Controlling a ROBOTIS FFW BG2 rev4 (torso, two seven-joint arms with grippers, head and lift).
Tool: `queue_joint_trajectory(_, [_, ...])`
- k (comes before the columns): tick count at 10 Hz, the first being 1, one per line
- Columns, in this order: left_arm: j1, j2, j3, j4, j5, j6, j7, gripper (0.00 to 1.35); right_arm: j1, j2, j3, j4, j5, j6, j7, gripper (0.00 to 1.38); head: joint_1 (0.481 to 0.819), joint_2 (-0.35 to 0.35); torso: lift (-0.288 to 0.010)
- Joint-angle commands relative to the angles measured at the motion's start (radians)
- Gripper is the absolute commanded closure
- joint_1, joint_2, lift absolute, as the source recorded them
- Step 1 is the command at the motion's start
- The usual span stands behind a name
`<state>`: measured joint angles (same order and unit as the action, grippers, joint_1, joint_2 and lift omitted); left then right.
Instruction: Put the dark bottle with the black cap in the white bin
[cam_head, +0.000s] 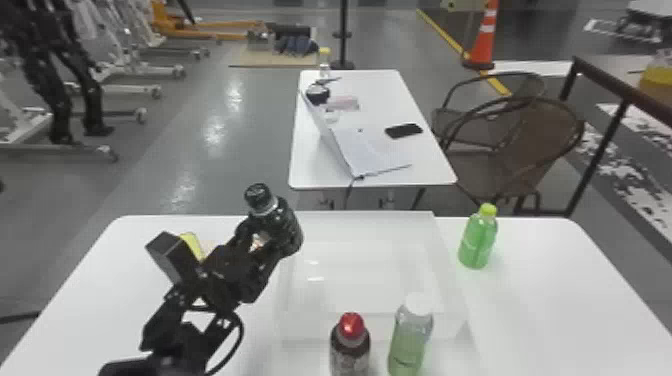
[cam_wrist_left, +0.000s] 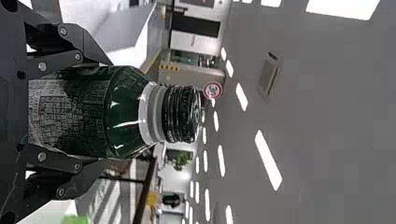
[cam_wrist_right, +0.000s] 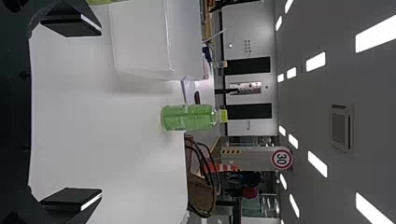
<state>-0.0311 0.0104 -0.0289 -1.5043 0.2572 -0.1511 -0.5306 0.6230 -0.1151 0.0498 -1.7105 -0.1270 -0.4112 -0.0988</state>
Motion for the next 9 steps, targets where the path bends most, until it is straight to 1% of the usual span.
queue_joint_trajectory(1, [-0.044, 0.016, -0.112, 0.042, 0.100, 0.035, -0.011, 0.67, -0.005, -0.001, 0.001, 0.005, -0.002, -0.001, 0.001, 0.08, 0.549, 0.000, -0.100])
queue_joint_trajectory(2, [-0.082, 0.022, -0.186, 0.115, 0.172, 0.027, -0.017, 0.67, -0.006, -0.001, -0.001, 0.008, -0.003, -0.003, 0.002, 0.08, 0.549, 0.000, -0.100])
queue_joint_trajectory(3, [-0.124, 0.017, -0.240, 0.203, 0.212, 0.013, -0.029, 0.67, -0.008, -0.001, -0.001, 0.011, -0.006, -0.006, 0.002, 0.08, 0.549, 0.000, -0.100])
queue_joint_trajectory(5, [-0.185, 0.011, -0.292, 0.345, 0.218, 0.002, -0.042, 0.67, -0.009, -0.001, -0.001, 0.019, -0.010, -0.012, 0.002, 0.08, 0.549, 0.000, -0.100])
queue_joint_trajectory(6, [-0.191, 0.005, -0.286, 0.371, 0.208, -0.013, -0.037, 0.60, -0.011, -0.001, 0.001, 0.020, -0.011, -0.015, 0.004, 0.08, 0.549, 0.000, -0.100])
queue_joint_trajectory(7, [-0.194, 0.003, -0.269, 0.372, 0.186, -0.018, -0.032, 0.47, -0.009, 0.000, -0.001, 0.022, -0.013, -0.015, 0.002, 0.08, 0.549, 0.000, -0.100])
queue_joint_trajectory(8, [-0.196, 0.003, -0.258, 0.372, 0.183, -0.039, -0.022, 0.25, -0.009, 0.000, 0.001, 0.022, -0.013, -0.015, 0.004, 0.08, 0.549, 0.000, -0.100])
queue_joint_trajectory(9, [-0.194, 0.002, -0.246, 0.372, 0.185, -0.036, -0.020, 0.00, -0.009, 0.000, 0.001, 0.022, -0.013, -0.017, 0.002, 0.08, 0.549, 0.000, -0.100])
